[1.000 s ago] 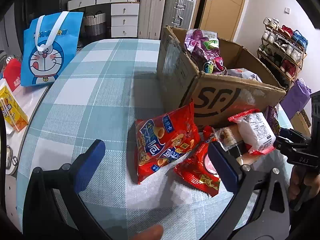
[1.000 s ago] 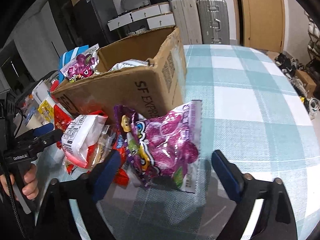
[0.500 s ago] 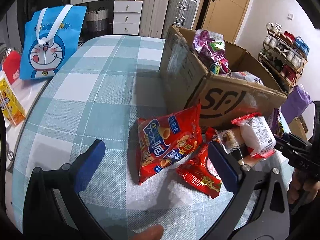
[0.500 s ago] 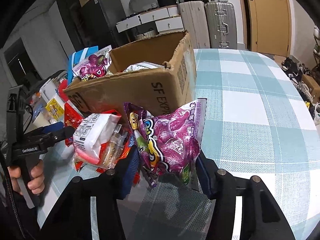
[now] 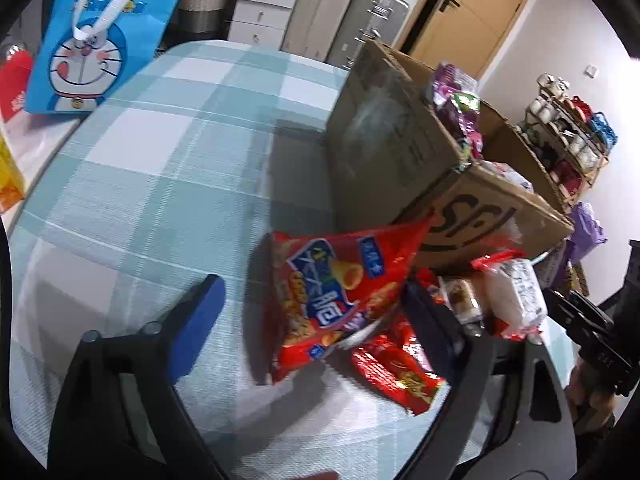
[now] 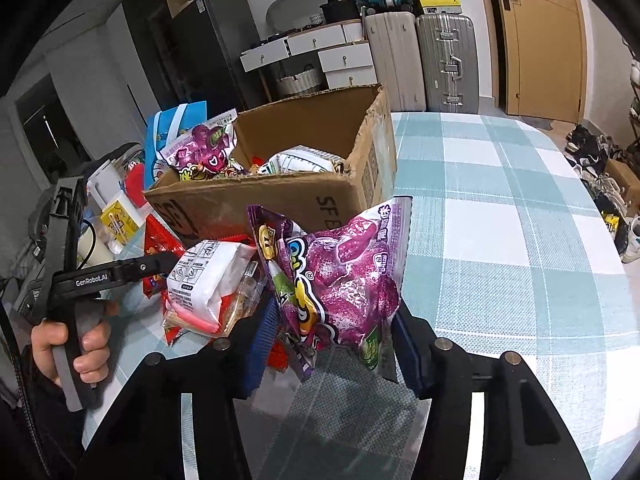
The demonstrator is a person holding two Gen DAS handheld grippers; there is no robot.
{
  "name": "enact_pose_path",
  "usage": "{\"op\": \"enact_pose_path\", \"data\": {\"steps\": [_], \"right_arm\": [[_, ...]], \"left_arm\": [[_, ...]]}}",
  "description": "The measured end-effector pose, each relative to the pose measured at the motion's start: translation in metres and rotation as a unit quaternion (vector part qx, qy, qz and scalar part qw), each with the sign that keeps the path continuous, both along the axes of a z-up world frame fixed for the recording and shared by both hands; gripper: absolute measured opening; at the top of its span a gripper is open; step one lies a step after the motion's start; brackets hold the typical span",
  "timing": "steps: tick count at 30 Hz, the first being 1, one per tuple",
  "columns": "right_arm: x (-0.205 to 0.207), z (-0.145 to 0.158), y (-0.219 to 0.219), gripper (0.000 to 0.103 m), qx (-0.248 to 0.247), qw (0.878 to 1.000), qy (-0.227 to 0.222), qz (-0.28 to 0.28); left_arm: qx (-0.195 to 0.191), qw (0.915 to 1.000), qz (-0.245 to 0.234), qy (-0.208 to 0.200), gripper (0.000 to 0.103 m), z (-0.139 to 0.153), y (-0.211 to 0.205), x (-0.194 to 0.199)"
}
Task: Organize snacks
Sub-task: 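Grasp the red cracker bag with the left gripper while the right holds the pink grape bag, then carry the red cracker bag with the left gripper toward the box while the right carries the pink bag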
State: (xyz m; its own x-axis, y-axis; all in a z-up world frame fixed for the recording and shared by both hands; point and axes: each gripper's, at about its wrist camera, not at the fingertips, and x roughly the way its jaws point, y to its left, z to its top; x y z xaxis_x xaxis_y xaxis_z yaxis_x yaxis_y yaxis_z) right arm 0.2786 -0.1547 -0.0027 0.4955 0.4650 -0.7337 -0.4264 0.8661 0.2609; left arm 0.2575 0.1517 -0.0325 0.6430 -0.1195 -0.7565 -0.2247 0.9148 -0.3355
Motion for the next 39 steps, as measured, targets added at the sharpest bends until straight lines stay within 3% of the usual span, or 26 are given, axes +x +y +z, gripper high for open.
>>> {"op": "enact_pose_path", "data": {"steps": [2,5,8,12,27,39], "right_arm": [[-0.001,0.001,-0.001,0.055,0.0,1.0,-0.001,0.0],[-0.002,0.002,-0.002,0.055,0.002,1.0,-0.004,0.001],[-0.003,0.003,-0.001,0.055,0.002,1.0,-0.006,0.003],[-0.003,0.004,-0.002,0.055,0.003,1.0,-0.007,0.002],[-0.008,0.017,-0.008,0.055,0.009,1.0,-0.025,0.0],[-0.015,0.036,-0.013,0.055,0.019,0.999,-0.044,-0.005]], "left_arm": [[0.001,1.0,-0.007,-0.004,0.08,0.0,-0.003,0.001],[0.009,0.9997,-0.022,-0.01,0.064,0.0,-0.009,0.002],[0.016,0.9994,-0.026,-0.018,0.055,0.002,-0.011,0.0],[0.017,0.9991,-0.027,-0.029,0.048,0.005,-0.011,-0.006],[0.035,0.9973,-0.012,-0.064,0.045,0.033,-0.006,-0.027],[0.052,0.9921,-0.013,-0.113,0.045,0.079,-0.009,-0.052]]}}
